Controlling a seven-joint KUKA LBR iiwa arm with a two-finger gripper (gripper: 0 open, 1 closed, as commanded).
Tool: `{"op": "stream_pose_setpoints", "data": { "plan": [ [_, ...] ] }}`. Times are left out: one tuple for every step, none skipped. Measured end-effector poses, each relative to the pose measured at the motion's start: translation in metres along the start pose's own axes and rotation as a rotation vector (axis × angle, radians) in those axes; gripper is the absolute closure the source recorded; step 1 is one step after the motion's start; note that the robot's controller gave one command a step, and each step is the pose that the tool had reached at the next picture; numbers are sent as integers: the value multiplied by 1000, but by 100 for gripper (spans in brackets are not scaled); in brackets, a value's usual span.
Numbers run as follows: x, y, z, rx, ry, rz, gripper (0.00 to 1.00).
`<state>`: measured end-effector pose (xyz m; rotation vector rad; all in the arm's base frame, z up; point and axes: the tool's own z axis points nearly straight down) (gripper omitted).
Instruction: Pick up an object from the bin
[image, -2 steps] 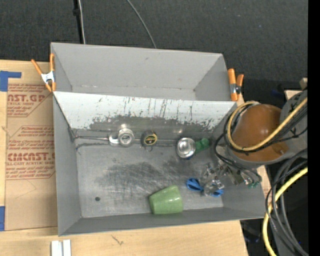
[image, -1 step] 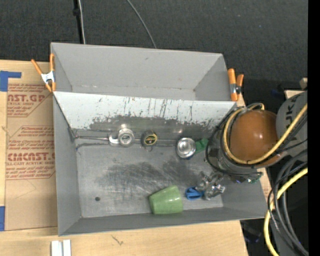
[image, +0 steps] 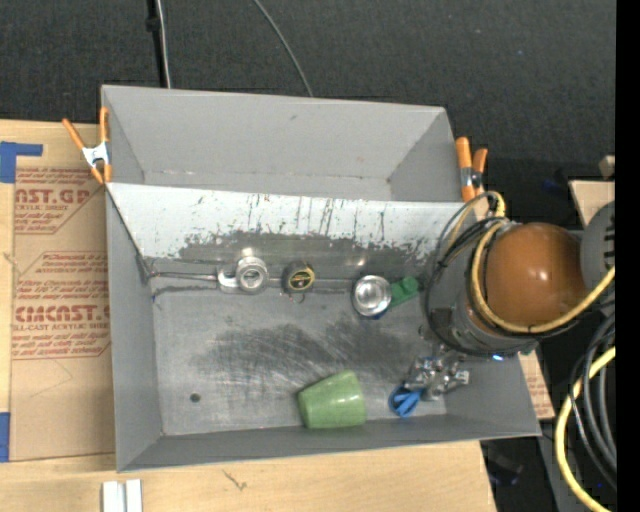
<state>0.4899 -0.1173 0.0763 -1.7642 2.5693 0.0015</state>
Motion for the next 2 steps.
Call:
{"op": "stream_pose_setpoints", "data": {
  "plan": [
    [-20, -1, -81, -7, 17, -21, 100],
    [-18, -17, -188, -5, 18, -28, 100]
  ]
}}
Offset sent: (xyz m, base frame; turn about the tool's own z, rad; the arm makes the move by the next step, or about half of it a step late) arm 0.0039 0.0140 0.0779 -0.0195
